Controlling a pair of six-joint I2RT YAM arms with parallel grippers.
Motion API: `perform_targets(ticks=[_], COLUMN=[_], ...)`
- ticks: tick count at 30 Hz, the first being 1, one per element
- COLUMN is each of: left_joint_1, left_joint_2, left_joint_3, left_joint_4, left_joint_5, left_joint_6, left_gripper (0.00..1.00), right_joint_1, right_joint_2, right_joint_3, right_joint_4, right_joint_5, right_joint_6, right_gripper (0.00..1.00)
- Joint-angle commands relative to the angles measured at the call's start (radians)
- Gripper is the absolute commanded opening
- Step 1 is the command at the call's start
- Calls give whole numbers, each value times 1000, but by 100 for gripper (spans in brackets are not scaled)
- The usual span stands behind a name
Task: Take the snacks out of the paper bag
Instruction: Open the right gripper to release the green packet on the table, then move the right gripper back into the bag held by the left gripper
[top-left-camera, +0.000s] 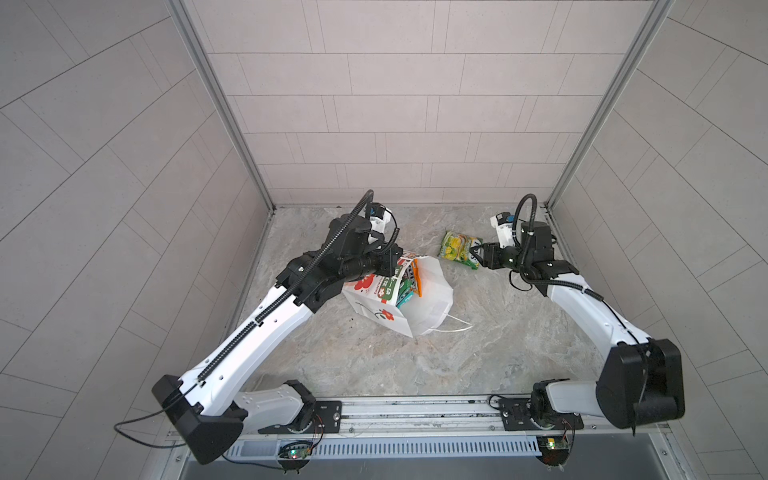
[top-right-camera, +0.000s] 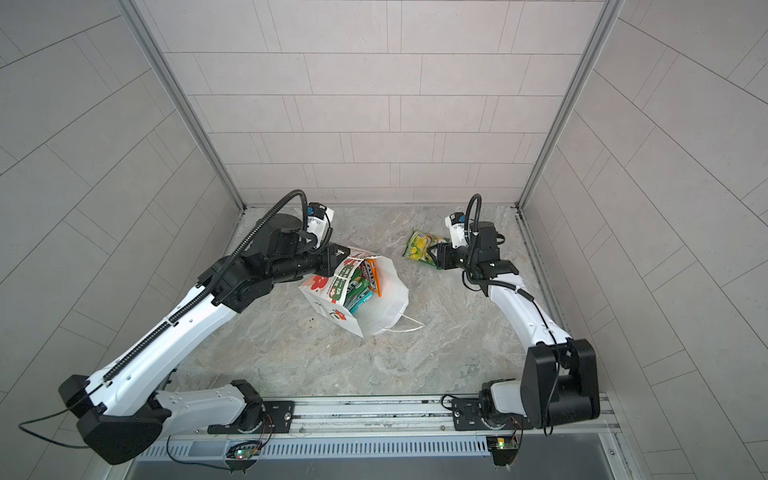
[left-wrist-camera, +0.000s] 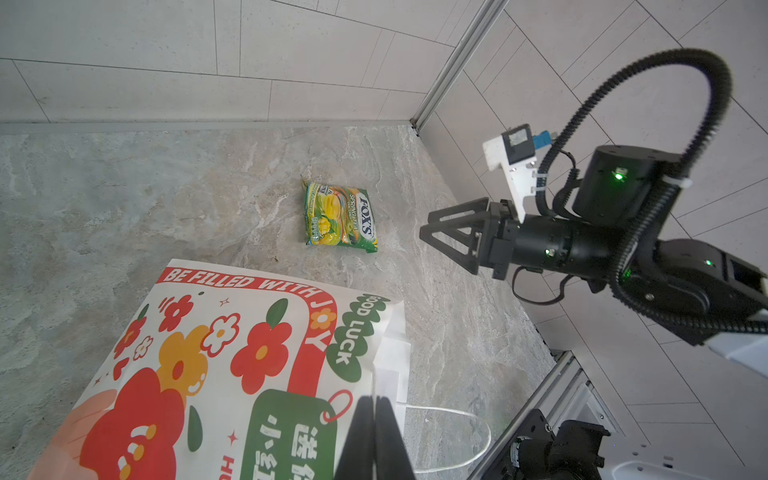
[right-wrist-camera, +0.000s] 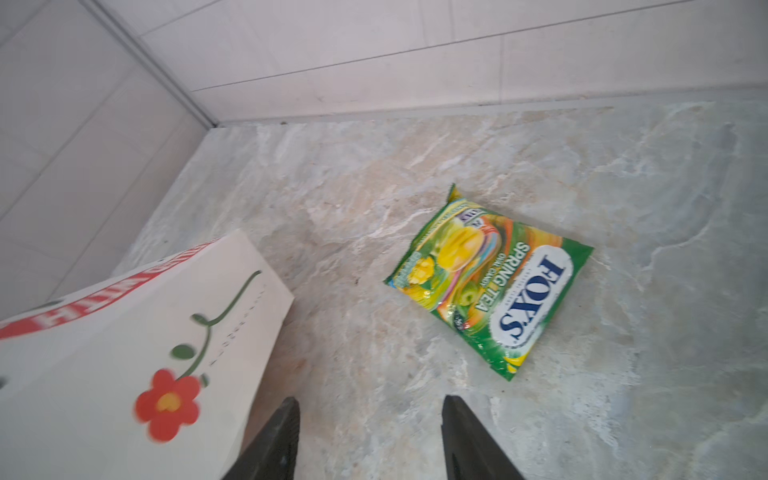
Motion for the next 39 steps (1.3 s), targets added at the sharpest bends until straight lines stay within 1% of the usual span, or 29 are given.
perform_targets(ticks=[1, 5, 10, 16, 20, 23, 30, 39], left_joint_1=[-5, -4, -5, -6, -5, -4, -5, -5], left_joint_2=[-14, -18, -16, -12, -13, -12, -19, -22], left_joint_3=[11, 5, 9, 16, 17, 19, 20, 23], left_joint_4=[30, 43, 54, 59, 59, 57, 57, 53], left_joint_5=[2, -4, -11, -16, -17, -19, -17, -14], left_joint_6=[-14, -24, -29, -36, -37, -37, -39, -37], left_gripper=[0, 0, 0, 0, 0, 0, 0, 0], right_joint_1=[26, 88, 221, 364, 431, 479, 562, 625], right_joint_2=[-118, -191, -244, -212, -180, -150, -47, 49], right_joint_3=[-72, -82, -99, -100, -109, -111, -85, -57], right_joint_4=[163, 134, 113, 12, -18, -47, -127, -127], right_joint_5=[-128, -171, -174, -174, -141, -94, 76, 295], right_joint_6=[74, 75, 44, -77, -119, -152, -233, -229], right_gripper=[57, 57, 57, 56, 56, 55, 52, 51])
